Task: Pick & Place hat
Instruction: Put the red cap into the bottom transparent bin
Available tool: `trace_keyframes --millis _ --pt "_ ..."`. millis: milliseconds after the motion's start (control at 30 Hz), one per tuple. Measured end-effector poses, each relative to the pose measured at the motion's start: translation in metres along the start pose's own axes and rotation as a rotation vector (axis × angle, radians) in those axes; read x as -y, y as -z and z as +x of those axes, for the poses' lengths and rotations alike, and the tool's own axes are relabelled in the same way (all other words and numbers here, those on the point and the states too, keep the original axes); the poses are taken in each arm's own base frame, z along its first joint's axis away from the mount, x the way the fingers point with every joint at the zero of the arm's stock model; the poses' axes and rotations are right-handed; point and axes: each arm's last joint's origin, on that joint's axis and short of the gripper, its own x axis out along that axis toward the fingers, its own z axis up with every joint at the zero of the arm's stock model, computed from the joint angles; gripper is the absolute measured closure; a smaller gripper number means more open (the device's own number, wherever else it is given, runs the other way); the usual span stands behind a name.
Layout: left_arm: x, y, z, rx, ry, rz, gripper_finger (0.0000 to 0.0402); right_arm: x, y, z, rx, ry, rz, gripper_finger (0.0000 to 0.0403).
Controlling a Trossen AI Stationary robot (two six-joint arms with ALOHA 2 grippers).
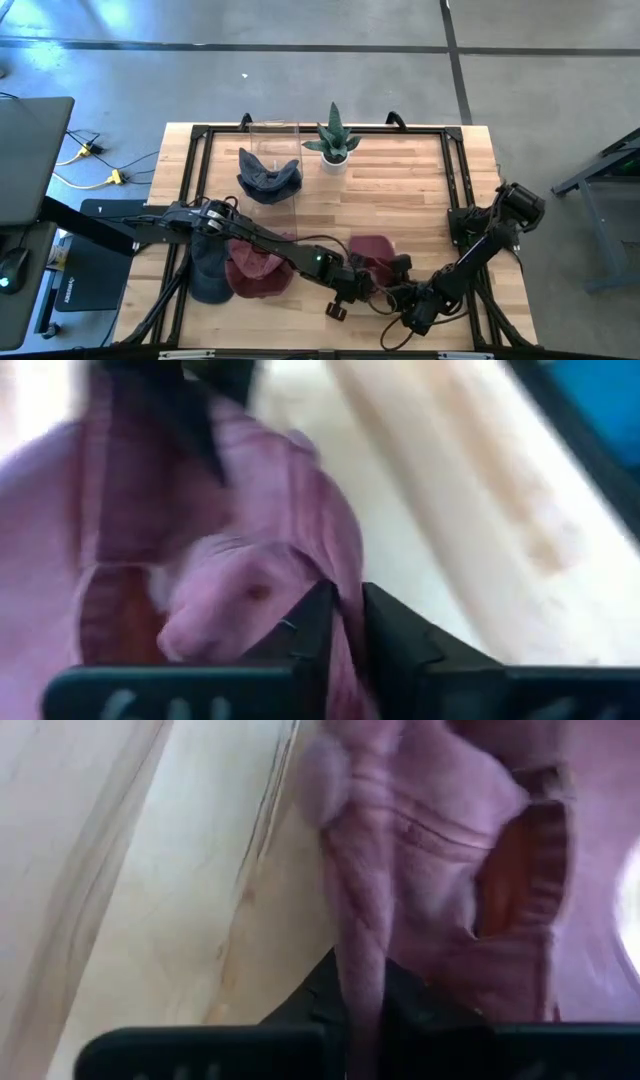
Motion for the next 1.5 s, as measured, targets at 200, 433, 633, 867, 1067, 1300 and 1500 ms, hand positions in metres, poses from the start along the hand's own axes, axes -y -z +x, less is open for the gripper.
trace_keyframes --millis 200,433,633,867,1067,1300,1500 --pt "-0.008 -0.001 -0.001 0.014 0.092 -0.032 0.0273 0.001 0.001 -0.006 -0.013 -0.019 -0.127 0.0397" --pt "-0.017 -0.017 -0.016 0.090 0.035 -0.050 0.0256 -0.002 0.002 -0.010 0.017 0.015 -0.182 0.0396" --pt "-0.026 0.006 0.029 0.035 0.020 -0.112 0.0289 -0.002 0.002 -0.021 0.060 0.032 -0.192 0.0393" --pt "-0.027 0.010 0.060 0.136 0.109 -0.110 0.0338 0.000 -0.002 -0.042 0.157 0.063 -0.166 0.0395" --pt "-0.030 0.015 0.074 0.160 0.143 -0.105 0.0366 0.001 -0.004 -0.045 0.176 0.047 -0.148 0.0400" --pt "-0.025 0.003 0.043 -0.121 0.026 -0.044 0.0383 0.001 -0.003 -0.046 0.171 0.030 -0.101 0.0394" --pt "0.003 -0.019 0.004 -0.224 -0.142 0.127 0.0399 0.000 -0.003 -0.046 0.158 -0.003 -0.013 0.0398"
